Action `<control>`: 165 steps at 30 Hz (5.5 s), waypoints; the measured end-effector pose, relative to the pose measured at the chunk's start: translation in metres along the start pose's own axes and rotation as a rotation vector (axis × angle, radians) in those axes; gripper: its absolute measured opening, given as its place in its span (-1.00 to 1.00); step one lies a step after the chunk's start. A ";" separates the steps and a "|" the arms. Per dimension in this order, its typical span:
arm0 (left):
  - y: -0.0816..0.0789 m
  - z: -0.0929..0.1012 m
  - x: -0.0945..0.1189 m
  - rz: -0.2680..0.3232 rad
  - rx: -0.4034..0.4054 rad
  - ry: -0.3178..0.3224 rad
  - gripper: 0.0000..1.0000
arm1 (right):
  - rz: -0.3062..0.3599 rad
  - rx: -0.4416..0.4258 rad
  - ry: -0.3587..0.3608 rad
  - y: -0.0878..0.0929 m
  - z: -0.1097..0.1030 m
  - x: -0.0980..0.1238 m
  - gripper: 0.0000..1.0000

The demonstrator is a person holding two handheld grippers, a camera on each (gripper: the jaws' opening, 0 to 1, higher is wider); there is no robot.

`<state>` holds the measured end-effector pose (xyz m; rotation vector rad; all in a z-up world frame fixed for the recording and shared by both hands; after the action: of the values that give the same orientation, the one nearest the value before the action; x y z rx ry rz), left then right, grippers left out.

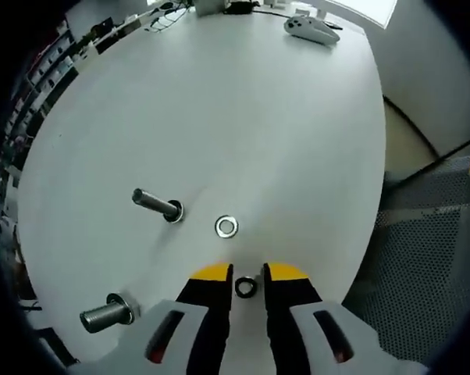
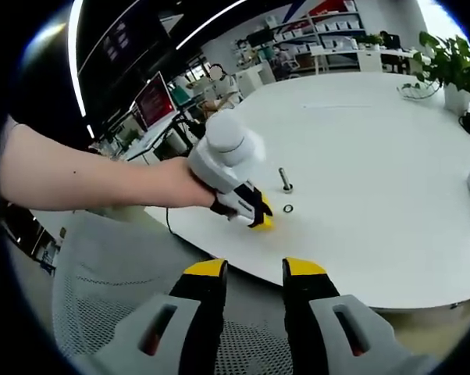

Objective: Place the washer onto the threaded stud by aligning its center hole with the stud, sliding it down to the base, and recovering from edge contact or off-axis alignment until the washer reaches the visible bottom stop.

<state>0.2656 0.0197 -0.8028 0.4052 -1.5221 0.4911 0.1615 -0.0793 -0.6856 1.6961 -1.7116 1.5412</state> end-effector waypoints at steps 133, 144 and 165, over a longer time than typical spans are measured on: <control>-0.044 -0.058 0.002 0.003 0.039 -0.078 -0.82 | 0.004 0.022 -0.027 -0.001 -0.005 0.000 -0.40; -0.044 -0.056 0.004 0.015 0.054 -0.068 -0.71 | 0.006 0.024 -0.035 -0.001 -0.005 0.000 -0.40; -0.038 -0.021 -0.001 0.049 0.151 0.005 -0.57 | 0.002 0.030 -0.036 -0.001 -0.005 -0.001 -0.40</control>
<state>0.3037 -0.0007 -0.8022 0.4837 -1.4976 0.6475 0.1601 -0.0745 -0.6837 1.7477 -1.7162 1.5545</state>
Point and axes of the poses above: the point that each gripper's makers call its tool centre point, and the gripper's own axes: x roughly backward along the fingers, z roughly to its right, y roughly out of its underside, the point moved 3 cm from there along x, roughly backward along the fingers, and after that the axes turned 15 degrees about -z, right-handed, at the moved point
